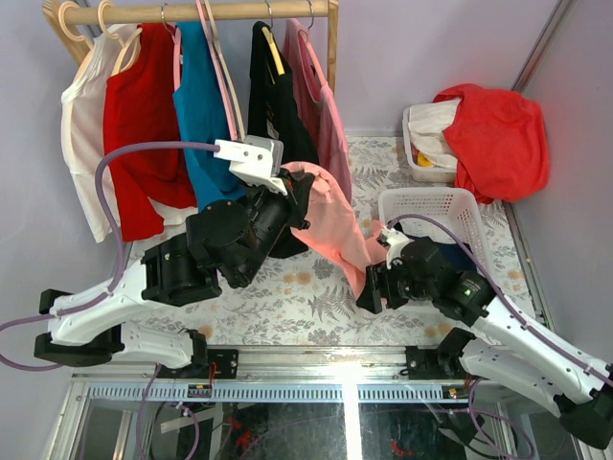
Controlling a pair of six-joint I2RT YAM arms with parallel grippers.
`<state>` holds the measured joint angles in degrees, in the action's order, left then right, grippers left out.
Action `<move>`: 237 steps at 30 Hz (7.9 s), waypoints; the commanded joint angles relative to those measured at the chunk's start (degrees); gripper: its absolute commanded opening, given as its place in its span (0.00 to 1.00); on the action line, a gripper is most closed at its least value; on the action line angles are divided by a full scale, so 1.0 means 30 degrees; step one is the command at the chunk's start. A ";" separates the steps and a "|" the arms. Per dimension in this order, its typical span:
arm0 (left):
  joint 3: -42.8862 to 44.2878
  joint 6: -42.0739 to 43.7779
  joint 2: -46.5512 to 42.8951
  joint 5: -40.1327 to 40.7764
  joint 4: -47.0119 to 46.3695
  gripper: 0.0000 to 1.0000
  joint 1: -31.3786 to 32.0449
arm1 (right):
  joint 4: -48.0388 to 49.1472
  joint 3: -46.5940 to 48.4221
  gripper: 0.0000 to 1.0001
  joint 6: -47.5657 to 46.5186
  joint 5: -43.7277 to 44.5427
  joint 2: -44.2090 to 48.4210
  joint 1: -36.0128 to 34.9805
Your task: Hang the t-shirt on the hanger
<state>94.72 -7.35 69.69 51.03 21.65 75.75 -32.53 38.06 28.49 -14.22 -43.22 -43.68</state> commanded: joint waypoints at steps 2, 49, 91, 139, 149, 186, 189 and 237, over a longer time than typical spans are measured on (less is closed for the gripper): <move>0.0925 0.0891 0.0022 0.0128 -0.1002 0.00 -0.0085 | 0.2031 0.0555 0.75 -0.0167 0.5184 -0.0132 -0.2314; 0.1149 0.0873 -0.0143 -0.0207 -0.0947 0.00 -0.0087 | 0.5437 -0.2209 0.60 0.2731 2.0177 -0.4254 -0.9580; -0.9792 -1.1961 -0.4125 0.3837 1.0880 0.00 -0.3751 | -0.1694 0.8943 0.00 -0.1234 1.0190 0.4432 -0.9580; -1.0918 -0.1658 -0.4872 -1.7390 -0.3523 0.73 -0.4579 | -0.0167 1.7459 0.00 -0.4665 0.6173 -0.4829 -0.9580; -0.9991 -0.2044 -0.3451 -1.9395 -0.5220 0.47 -0.4340 | 0.0158 1.7186 0.00 -0.4643 0.6391 -0.4699 -0.9580; -0.0546 -0.2653 -0.1219 -1.4673 -0.1463 0.00 -0.4093 | -0.0958 0.6073 0.95 -0.1715 1.3615 0.3060 -0.9573; -0.0246 -0.2589 -0.1058 -1.4553 -0.1445 0.00 -0.4086 | 0.0098 0.5133 0.96 -0.1797 1.2355 0.2975 -0.9580; -0.6980 -0.4783 -0.6969 0.0234 0.2284 0.00 -0.4077 | -0.0964 1.4374 0.00 -0.6713 0.6775 -0.0920 -0.9580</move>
<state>75.22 -19.68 49.91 41.06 27.99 63.70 -34.35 79.50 10.00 15.44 -45.32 -72.12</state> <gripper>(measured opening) 0.011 0.034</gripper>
